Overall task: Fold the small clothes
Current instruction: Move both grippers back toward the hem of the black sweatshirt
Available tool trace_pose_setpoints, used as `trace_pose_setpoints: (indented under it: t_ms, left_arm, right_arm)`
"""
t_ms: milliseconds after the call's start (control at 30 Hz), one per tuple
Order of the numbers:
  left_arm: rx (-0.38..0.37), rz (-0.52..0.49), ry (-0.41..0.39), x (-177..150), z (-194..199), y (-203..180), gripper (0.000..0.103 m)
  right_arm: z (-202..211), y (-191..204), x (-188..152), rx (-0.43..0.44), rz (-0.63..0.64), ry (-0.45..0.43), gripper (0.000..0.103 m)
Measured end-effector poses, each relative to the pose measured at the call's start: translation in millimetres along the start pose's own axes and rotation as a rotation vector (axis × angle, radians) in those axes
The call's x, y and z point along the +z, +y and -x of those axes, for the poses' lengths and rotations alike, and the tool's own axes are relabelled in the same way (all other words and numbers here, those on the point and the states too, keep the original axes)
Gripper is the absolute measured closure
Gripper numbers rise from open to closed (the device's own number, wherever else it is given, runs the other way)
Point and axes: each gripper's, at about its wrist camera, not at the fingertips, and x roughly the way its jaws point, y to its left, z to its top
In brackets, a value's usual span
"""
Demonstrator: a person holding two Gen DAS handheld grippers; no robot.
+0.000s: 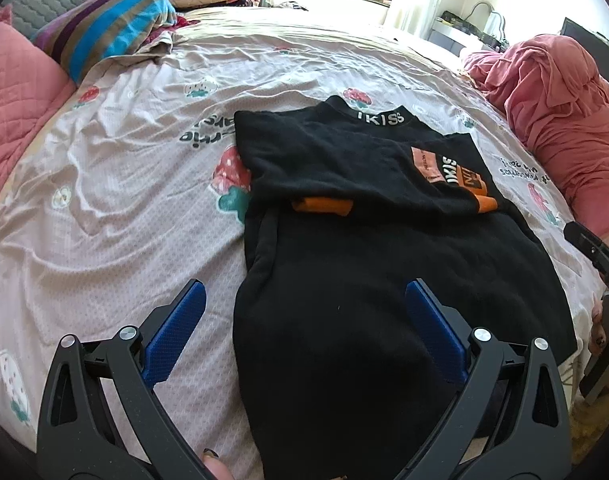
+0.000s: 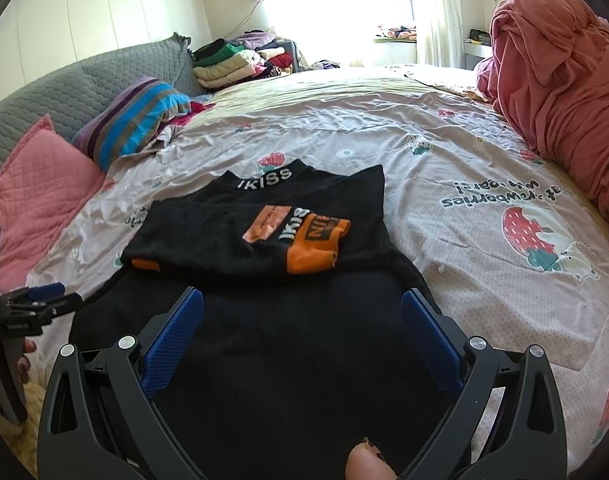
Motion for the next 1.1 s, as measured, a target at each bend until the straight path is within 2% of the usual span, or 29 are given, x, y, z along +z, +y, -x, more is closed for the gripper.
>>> trace_pose_setpoints:
  t_ms: [400,800,1100]
  left_arm:
    - [0.003,0.019,0.035,-21.0,20.5,8.3,0.009]
    - [0.022,-0.042,0.094,-46.8,28.9,3.0,0.009]
    - [-0.039,-0.006,0.168,-68.4,27.0,15.9,0.009]
  right_arm:
    - [7.4,-6.3,-19.7,-0.035,0.038,0.031,0.004]
    - [18.5,-14.1,-30.8,-0.036,0.038,0.04,0.004]
    - [26.0,-29.4,-38.0,-0.052,0.022,0.046,0.004]
